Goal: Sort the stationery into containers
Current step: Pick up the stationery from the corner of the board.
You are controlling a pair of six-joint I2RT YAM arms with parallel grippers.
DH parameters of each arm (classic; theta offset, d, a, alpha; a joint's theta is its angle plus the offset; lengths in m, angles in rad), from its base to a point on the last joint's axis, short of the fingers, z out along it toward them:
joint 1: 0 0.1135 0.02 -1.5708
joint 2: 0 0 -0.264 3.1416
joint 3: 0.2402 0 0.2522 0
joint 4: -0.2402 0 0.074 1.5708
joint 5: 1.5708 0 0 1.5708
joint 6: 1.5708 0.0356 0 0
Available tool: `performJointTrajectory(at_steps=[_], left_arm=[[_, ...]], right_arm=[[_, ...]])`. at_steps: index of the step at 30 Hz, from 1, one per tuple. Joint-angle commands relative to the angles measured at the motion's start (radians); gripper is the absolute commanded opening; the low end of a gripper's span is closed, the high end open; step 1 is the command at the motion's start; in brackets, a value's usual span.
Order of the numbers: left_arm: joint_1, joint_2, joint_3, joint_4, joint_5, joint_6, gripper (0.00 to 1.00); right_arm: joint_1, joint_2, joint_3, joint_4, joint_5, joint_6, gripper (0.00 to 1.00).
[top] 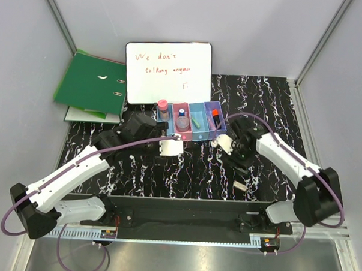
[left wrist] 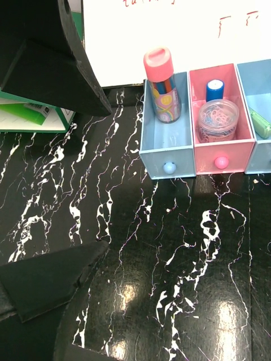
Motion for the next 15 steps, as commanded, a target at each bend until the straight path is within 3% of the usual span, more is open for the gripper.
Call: performJointTrajectory(at_steps=[1, 15], left_arm=[[0.003, -0.019, 0.006, 0.042, 0.004, 0.028, 0.99], [0.001, 0.03, 0.096, 0.017, -0.024, 0.019, 0.99]], right_arm=[[0.012, -0.141, -0.115, 0.041, 0.048, -0.109, 0.63], [0.025, -0.205, -0.38, 0.133, 0.025, -0.182, 0.63]])
